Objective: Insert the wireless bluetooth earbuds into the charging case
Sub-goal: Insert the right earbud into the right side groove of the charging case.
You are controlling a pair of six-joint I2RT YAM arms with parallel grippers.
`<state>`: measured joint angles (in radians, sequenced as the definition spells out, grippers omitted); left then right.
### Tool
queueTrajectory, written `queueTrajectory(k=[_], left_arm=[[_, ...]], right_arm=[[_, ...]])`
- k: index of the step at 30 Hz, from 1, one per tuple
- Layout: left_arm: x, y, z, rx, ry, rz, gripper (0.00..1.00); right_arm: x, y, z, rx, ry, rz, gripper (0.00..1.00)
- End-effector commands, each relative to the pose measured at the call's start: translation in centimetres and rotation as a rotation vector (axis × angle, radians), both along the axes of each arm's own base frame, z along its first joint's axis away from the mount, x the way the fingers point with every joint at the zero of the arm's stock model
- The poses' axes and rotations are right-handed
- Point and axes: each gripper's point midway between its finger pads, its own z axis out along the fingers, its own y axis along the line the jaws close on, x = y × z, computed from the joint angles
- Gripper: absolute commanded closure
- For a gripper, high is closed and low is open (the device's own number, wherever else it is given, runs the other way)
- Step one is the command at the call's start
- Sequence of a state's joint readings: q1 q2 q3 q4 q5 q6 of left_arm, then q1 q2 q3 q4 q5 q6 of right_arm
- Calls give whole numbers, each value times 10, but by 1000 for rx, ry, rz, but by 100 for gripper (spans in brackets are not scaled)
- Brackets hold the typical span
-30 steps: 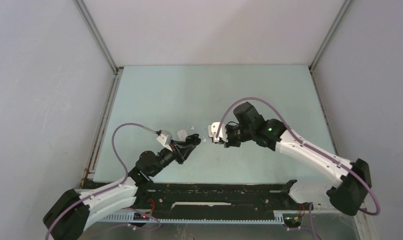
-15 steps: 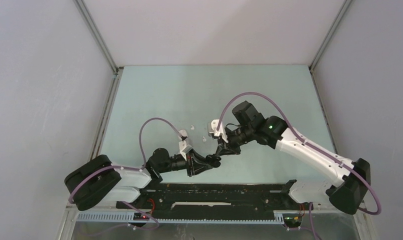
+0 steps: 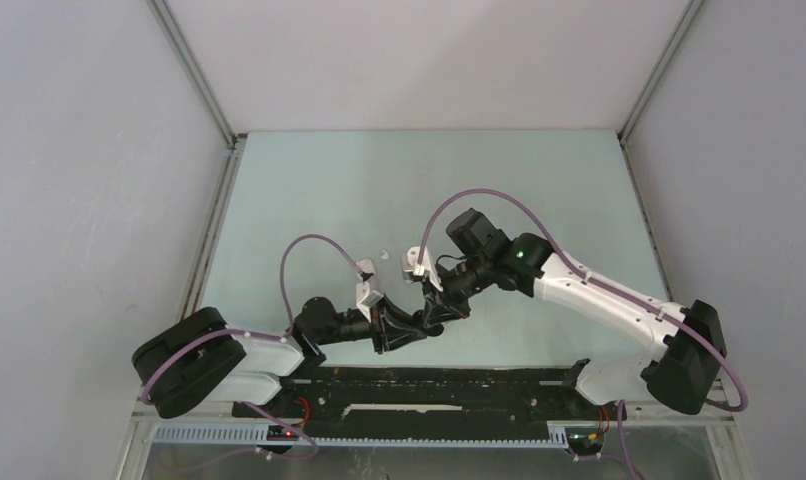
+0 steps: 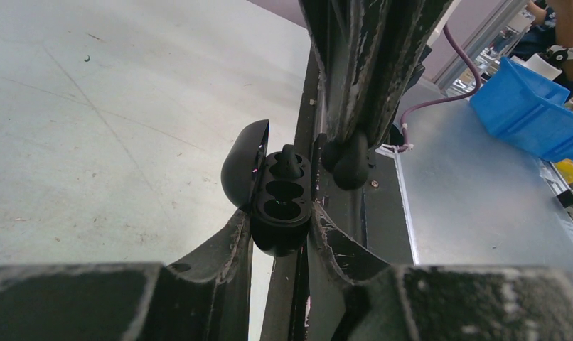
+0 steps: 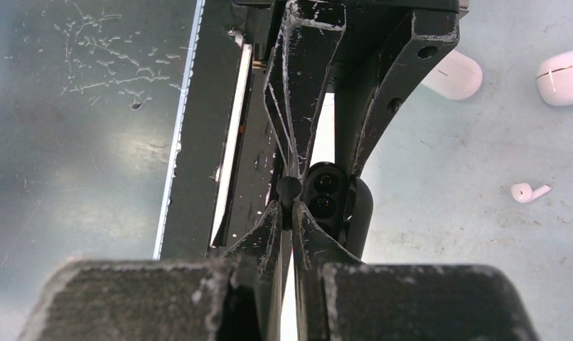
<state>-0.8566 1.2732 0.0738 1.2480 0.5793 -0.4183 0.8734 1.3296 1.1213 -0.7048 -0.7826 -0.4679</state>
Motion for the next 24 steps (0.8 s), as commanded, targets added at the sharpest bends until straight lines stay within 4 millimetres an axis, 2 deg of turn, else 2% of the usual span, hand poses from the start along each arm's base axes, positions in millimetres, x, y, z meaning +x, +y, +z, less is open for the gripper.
queueTrajectory(k=[1,19,24], left_arm=[[-1,-3,24,-71,-70,-14,99],[-2,0,27,-81,-91,-7,99],[-1,1,27,-83,-99,3,99]], right_arm=[[4,15,10,39,-17,7,100],[18,18,2,5,-60,-45,100],[16,15,-3,-15,-48,-36,100]])
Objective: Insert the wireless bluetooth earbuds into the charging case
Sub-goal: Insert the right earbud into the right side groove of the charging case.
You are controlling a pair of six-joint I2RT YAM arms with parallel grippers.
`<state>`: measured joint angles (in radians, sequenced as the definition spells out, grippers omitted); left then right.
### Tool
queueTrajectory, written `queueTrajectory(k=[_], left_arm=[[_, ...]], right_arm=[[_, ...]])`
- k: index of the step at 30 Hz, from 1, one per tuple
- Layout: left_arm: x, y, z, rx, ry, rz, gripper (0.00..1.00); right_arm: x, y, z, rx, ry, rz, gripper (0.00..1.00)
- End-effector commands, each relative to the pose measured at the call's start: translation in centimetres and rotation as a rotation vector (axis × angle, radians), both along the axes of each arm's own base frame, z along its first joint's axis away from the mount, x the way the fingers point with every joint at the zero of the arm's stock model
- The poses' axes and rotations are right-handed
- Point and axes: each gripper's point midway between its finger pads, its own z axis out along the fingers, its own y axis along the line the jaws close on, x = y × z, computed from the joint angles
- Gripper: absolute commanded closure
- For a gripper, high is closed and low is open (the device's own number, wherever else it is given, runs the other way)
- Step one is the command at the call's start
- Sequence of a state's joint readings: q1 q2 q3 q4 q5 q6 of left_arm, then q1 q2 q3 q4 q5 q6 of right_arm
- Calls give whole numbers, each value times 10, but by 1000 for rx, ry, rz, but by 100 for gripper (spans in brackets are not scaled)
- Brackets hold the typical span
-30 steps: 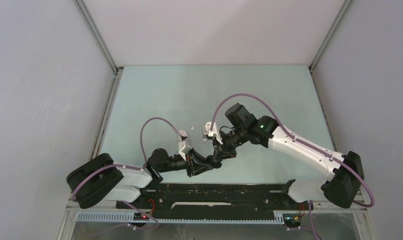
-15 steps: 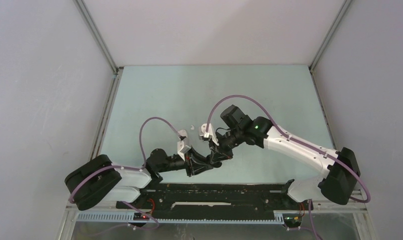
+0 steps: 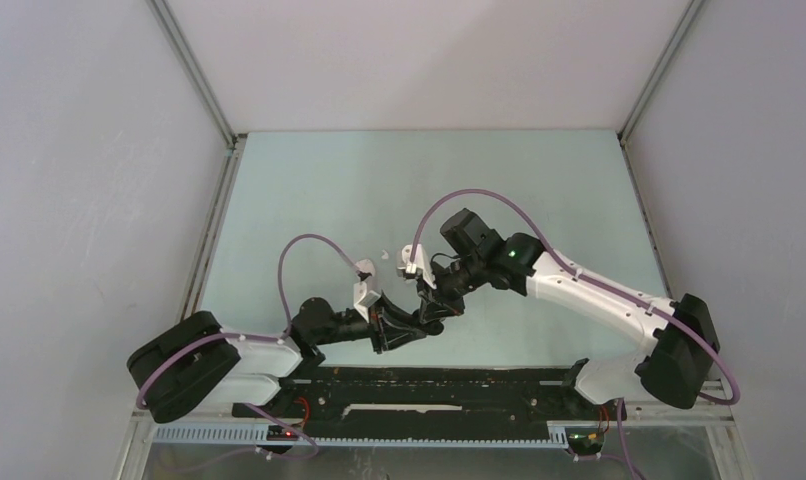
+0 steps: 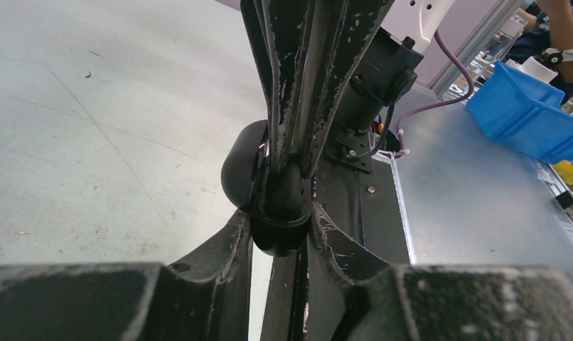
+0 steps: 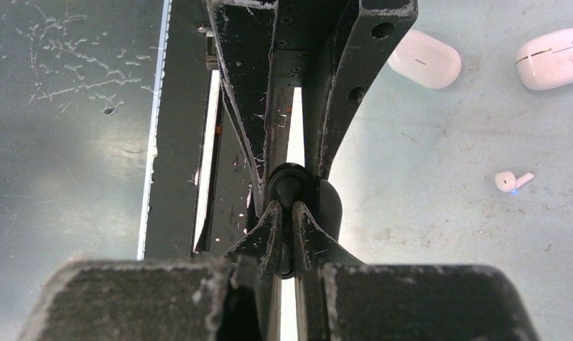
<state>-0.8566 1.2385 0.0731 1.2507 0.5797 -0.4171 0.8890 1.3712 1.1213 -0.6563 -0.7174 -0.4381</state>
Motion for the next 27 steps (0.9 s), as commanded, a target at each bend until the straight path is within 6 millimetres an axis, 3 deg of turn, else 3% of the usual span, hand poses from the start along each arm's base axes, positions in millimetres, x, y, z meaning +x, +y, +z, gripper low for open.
queueTrajectory(k=[1,8,14,23,26,27], left_arm=[[-1,1,18,-57,-75,4,99],[0,1,18,-59,-77,9,99],[0,1,17,-56,-73,9,99],[1,0,16,-51,-64,10,99],[1,-2,15,-48,-60,3,99],[1,-2,15,-47,-58,0,99]], right_arm=[[4,6,9,16,-26,9,100],[4,6,6,9,-19,4,99],[5,8,8,16,-15,0,78],[0,-19,56,109,-97,1,62],[13,-32,61,139,-80,-49,45],[16,-35,57,138,-65,-61,28]])
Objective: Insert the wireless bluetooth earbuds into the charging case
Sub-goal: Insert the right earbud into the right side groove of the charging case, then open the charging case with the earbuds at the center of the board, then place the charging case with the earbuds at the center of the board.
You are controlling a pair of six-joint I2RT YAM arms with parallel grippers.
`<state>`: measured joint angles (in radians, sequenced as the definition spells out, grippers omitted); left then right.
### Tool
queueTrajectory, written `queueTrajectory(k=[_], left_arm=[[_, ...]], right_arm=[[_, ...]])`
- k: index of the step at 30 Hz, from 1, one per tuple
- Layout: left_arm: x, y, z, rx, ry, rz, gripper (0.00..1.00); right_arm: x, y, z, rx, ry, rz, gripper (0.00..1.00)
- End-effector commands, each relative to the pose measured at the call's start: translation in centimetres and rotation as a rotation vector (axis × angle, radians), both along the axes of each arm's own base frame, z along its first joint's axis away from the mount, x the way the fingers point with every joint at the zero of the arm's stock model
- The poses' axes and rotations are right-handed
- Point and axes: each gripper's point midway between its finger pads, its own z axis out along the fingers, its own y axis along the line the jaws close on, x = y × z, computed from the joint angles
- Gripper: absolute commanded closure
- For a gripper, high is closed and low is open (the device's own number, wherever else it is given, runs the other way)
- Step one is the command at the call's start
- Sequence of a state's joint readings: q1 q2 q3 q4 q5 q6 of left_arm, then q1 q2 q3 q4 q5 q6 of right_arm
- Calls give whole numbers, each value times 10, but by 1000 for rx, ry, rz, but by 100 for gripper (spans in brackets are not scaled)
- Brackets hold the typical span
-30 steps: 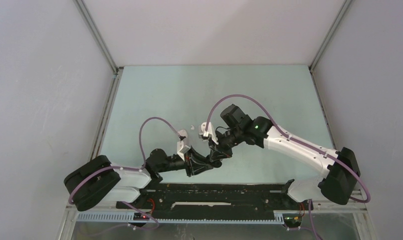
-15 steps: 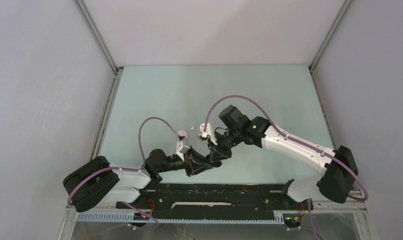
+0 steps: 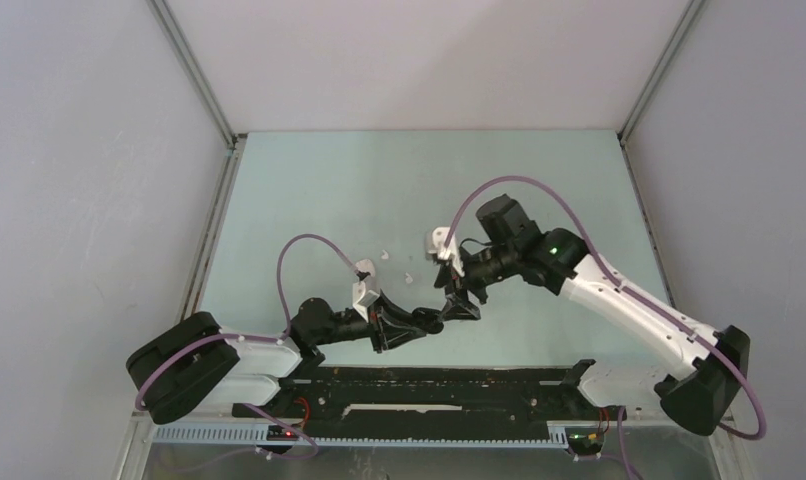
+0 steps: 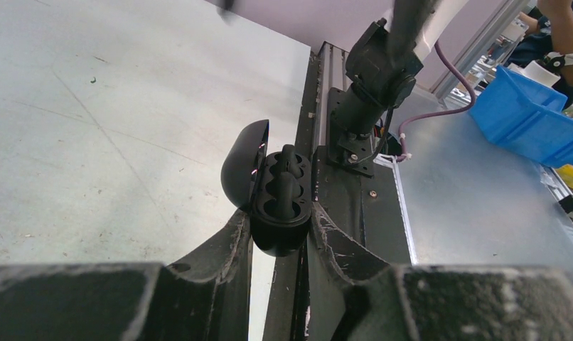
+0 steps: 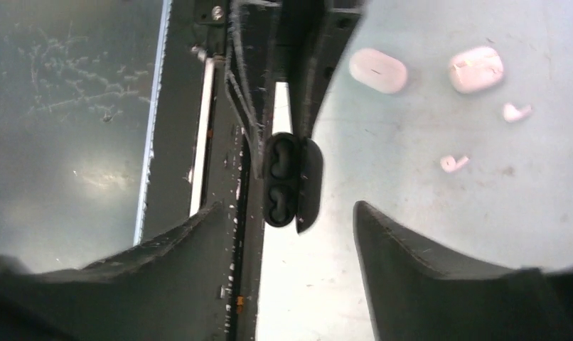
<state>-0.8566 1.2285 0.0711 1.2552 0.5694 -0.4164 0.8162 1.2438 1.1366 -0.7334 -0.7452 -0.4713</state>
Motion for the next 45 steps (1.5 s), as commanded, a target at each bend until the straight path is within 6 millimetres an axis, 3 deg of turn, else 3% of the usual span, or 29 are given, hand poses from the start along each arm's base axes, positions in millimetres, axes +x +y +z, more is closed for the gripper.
queueTrajectory(k=[1,2,5,11,15,19,21,24,27,29,36,41,45], left_arm=[[-1,-3,12,-36,-51,-11,99],[-1,-3,11,-35,-49,-11,99],[-1,-2,12,-38,-52,-13,99],[0,-1,12,-39,-50,-4,99],[20,3,6,-30,28,84,100],[36,10,1,-29,95,148,100],[37,10,-2,-21,101,150,100],[40,7,-7,-8,116,157,100],[59,0,-13,-10,231,243,99],[77,-10,-14,-24,335,300,96],[117,-71,-38,-14,664,309,94],[128,-107,-59,62,770,294,94],[136,-113,-89,251,832,397,87]], right_arm=[[14,-11,13,62,7,-33,5],[16,-11,3,48,21,-45,1],[16,-9,-25,-11,49,-34,0],[3,2,-43,-54,83,27,0],[-16,2,-41,-62,85,94,0],[-43,-11,-22,-45,69,180,0],[-26,-22,-16,-56,0,90,0],[49,-46,-6,-48,-113,-266,0],[118,-89,16,142,-162,-613,0],[141,-117,14,195,-160,-773,0],[164,-179,23,237,-56,-1028,0],[152,-189,21,252,-72,-1016,0],[144,-185,24,278,-107,-976,0]])
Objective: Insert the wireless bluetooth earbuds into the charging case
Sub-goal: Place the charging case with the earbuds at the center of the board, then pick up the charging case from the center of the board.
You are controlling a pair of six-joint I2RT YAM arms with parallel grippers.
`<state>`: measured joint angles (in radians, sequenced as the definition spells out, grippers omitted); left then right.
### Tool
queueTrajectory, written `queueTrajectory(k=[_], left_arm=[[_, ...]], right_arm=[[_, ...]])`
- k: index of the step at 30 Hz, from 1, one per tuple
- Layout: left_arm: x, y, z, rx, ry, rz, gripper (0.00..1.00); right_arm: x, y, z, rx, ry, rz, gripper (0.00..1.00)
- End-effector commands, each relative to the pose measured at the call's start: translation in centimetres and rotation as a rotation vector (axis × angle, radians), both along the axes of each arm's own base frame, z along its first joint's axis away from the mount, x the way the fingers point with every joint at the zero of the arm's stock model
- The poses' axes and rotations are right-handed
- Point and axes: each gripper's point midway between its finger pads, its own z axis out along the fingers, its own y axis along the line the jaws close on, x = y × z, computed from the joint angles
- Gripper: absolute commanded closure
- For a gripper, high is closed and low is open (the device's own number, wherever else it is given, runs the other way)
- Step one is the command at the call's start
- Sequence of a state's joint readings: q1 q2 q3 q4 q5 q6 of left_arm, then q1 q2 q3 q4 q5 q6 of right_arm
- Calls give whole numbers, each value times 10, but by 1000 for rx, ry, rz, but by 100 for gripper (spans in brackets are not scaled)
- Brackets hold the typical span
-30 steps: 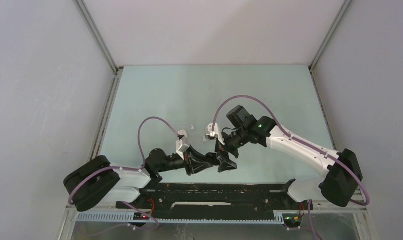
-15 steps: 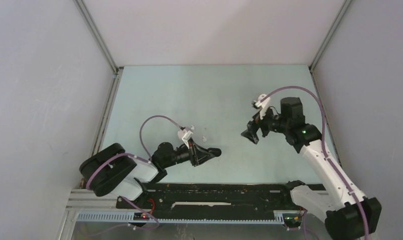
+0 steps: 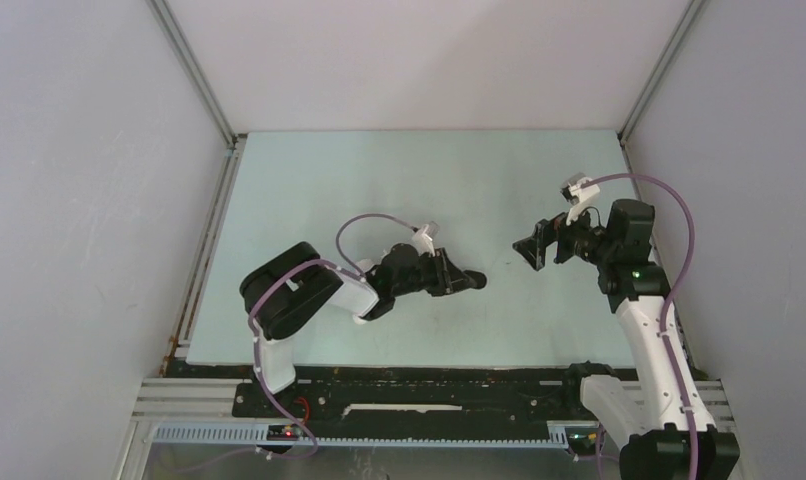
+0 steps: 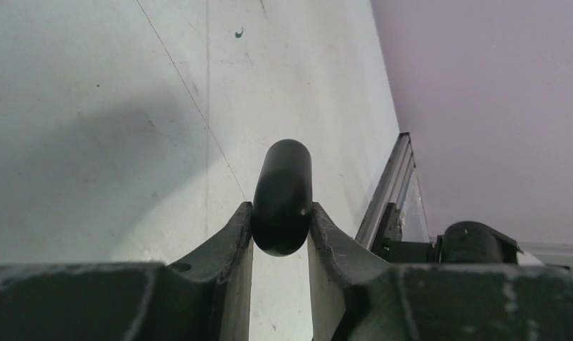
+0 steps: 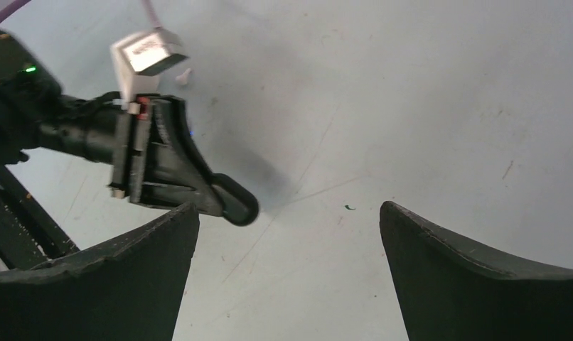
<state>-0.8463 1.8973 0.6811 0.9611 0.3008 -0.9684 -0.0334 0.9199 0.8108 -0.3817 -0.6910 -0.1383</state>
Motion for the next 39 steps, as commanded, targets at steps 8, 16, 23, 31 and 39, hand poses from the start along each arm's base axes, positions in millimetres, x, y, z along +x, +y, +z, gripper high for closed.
queueTrajectory(k=[8,16,23,31,39], left_arm=[[8,-18,-50,369,232,-38,73],[18,24,-45,625,152,27,59],[24,88,-3,834,-31,114,49],[23,179,39,991,-192,346,42],[-2,227,9,985,-94,426,40]], right_arm=[[-11,11,11,24,-73,90,0],[-13,13,9,30,-60,107,1],[-15,15,7,28,-59,127,1],[-22,20,7,26,-68,182,1],[-26,23,6,26,-72,208,1]])
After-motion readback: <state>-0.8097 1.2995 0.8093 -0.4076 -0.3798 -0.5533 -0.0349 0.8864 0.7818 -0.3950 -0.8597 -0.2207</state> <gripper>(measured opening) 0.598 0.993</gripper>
